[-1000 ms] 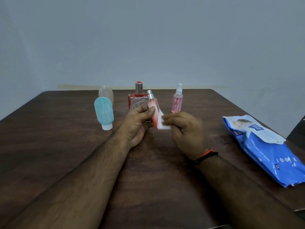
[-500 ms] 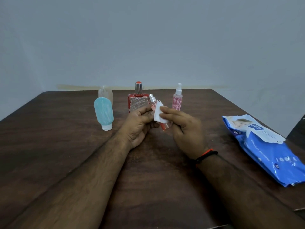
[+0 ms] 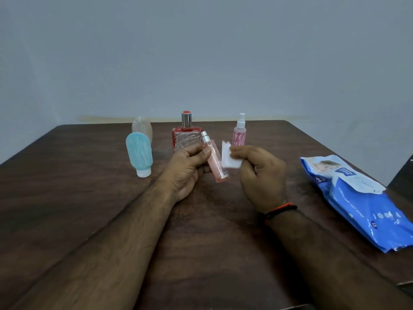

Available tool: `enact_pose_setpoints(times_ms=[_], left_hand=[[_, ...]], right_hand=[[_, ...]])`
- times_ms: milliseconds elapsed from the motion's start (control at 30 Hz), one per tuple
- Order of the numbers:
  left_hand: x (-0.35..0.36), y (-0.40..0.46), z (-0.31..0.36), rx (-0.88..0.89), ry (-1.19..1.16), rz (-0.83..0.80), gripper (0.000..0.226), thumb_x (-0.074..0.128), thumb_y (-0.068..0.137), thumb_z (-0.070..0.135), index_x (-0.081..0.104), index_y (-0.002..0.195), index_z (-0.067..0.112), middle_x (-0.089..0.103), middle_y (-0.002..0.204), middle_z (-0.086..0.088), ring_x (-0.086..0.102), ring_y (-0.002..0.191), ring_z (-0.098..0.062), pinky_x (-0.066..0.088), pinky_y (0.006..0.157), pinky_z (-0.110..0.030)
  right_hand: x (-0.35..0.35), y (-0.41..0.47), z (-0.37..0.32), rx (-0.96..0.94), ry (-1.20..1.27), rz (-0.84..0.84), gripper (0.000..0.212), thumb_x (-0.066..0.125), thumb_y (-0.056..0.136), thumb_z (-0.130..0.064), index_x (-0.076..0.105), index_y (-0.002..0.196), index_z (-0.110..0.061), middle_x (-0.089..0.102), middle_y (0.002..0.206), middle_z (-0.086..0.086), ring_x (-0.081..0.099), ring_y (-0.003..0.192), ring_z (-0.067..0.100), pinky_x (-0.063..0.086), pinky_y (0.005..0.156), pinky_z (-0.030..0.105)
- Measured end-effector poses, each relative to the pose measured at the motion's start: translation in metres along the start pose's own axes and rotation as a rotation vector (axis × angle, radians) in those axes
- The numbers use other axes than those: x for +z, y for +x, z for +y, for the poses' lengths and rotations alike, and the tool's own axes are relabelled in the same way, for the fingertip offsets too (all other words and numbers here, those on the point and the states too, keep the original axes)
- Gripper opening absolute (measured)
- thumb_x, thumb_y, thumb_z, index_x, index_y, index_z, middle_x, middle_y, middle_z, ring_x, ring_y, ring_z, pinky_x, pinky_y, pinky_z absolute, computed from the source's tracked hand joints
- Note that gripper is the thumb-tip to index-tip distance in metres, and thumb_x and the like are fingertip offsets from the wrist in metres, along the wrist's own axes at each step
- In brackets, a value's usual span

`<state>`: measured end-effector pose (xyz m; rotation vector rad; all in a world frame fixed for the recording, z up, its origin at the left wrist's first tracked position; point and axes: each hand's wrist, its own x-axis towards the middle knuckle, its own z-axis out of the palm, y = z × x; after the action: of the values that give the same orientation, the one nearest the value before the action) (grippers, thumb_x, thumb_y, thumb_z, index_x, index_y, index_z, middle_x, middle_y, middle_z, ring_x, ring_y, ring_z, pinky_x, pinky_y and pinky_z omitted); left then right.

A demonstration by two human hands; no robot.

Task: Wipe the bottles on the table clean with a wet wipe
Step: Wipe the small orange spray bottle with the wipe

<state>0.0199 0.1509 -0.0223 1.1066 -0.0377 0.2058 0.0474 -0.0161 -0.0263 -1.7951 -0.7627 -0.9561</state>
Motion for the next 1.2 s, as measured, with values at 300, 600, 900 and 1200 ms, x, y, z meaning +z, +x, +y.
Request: enact_pose_setpoints(times_ms=[300,600,900,1200], left_hand=[[-0.001,-0.003,-0.001,-0.001,0.002,-0.051,0.035,0.053,0.093,0.0,0.057,0.128,-0.004,0.069,0.111,-0.014,0.071,0.093,-0.021,0.06,0.075,-0.031],[0.0,-0.001,0.002,0.003,-0.008,-0.016,0.029,0.052,0.094,-0.001,0.058,0.123,-0.004,0.069,0.104,-0.017,0.071,0.093,-0.027,0.06,0.083,-0.038],[0.002,-0.003,0.001,0.023,-0.001,-0.043,0.031,0.057,0.092,-0.001,0.06,0.123,-0.001,0.072,0.103,-0.011,0.072,0.087,-0.019,0.061,0.071,-0.031],[0.0,0.0,0.002,0.031,-0.015,0.05,0.022,0.055,0.093,-0.001,0.064,0.113,0.004,0.069,0.104,-0.011,0.069,0.088,-0.018,0.06,0.067,-0.03]], right_hand=[[0.007,-0.003,-0.004,-0.055,0.048,-0.222,0.041,0.051,0.082,0.005,0.073,0.113,-0.007,0.069,0.122,0.004,0.064,0.114,0.012,0.048,0.102,0.021],[-0.002,-0.001,-0.002,0.016,-0.014,-0.056,0.031,0.044,0.074,-0.005,0.075,0.072,-0.008,0.072,0.073,0.0,0.06,0.069,0.008,0.049,0.064,0.019],[0.012,-0.003,-0.003,-0.112,0.034,-0.233,0.041,0.043,0.088,-0.001,0.068,0.121,-0.005,0.063,0.128,0.01,0.058,0.119,0.022,0.046,0.104,0.031],[0.004,-0.005,-0.002,-0.142,-0.005,-0.205,0.031,0.044,0.073,-0.005,0.073,0.064,-0.007,0.065,0.074,0.005,0.06,0.071,0.02,0.047,0.065,0.029]])
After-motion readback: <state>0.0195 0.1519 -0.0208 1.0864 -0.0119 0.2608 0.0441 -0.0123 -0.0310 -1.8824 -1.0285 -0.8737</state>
